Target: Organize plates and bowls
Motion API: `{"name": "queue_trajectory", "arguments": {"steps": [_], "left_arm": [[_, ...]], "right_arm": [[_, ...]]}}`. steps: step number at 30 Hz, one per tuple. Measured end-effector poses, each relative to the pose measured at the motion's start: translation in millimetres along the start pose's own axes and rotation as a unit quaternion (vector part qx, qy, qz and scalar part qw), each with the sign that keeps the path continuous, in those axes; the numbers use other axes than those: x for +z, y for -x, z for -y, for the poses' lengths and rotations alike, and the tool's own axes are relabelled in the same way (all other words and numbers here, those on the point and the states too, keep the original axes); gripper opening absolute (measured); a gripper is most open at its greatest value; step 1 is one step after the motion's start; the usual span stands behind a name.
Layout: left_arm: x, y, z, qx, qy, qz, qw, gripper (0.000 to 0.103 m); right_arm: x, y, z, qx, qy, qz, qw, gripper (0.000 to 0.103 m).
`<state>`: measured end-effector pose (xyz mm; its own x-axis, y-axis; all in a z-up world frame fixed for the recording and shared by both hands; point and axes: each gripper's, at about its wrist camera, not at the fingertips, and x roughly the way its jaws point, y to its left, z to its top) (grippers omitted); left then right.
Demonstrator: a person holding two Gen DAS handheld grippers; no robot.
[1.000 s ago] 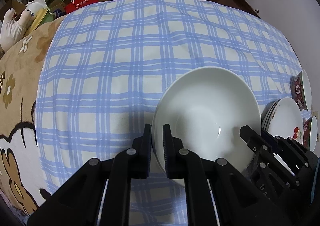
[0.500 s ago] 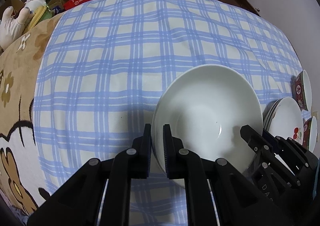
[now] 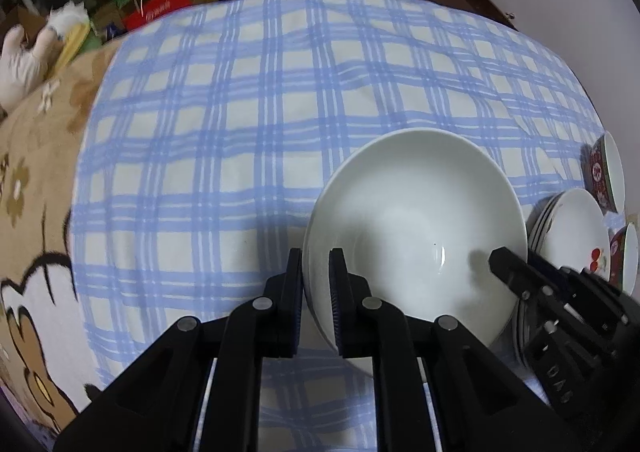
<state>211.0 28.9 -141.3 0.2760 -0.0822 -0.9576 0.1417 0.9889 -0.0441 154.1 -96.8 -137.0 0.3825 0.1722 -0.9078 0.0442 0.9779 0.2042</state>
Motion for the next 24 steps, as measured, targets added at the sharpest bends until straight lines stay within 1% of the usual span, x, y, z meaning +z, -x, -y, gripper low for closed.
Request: {"name": "queue_trajectory", "arguments": {"steps": [7,8,11,14,15,16,18,19,21,23,24], "left_arm": [[-8,25,-3,-0.011,0.004,0.047,0.9988,0.015],[-10,30,-4,-0.014,0.005,0.057,0.9983,0.017],[-13,46,-4,-0.027,0.006,0.077,0.9966,0.018],[-17,56,2,-0.041,0.003,0.083,0.9956,0.018],[-18,59,4,-0.039,0.0,0.087,0.9954,0.018],[-19,62,7,-0.036,-0.003,0.092,0.9951,0.018],[-22,70,13,-0.043,-0.004,0.1,0.994,0.019],[-24,74,16,-0.049,-0.003,0.104,0.9934,0.02],[-27,81,25,-0.048,-0.005,0.113,0.9924,0.022],[-29,87,37,-0.056,-0.007,0.122,0.9909,0.029],[-30,90,42,-0.06,-0.011,0.124,0.9904,0.031]], "right_arm": [[2,21,9,0.005,-0.001,0.013,1.0,0.014],[2,26,12,0.002,-0.003,0.017,1.0,0.014],[1,44,22,-0.007,-0.002,0.036,0.999,0.014],[-1,63,32,-0.015,0.002,0.052,0.999,0.015],[-1,70,37,-0.022,0.001,0.058,0.998,0.018],[-2,75,42,-0.025,0.0,0.06,0.998,0.025],[-4,88,52,-0.032,-0.004,0.07,0.997,0.034],[-6,95,57,-0.036,-0.006,0.077,0.996,0.036],[-10,110,69,-0.047,-0.01,0.089,0.995,0.039],[-16,122,80,-0.058,-0.017,0.1,0.993,0.046],[-18,128,86,-0.062,-0.022,0.106,0.992,0.05]]}}
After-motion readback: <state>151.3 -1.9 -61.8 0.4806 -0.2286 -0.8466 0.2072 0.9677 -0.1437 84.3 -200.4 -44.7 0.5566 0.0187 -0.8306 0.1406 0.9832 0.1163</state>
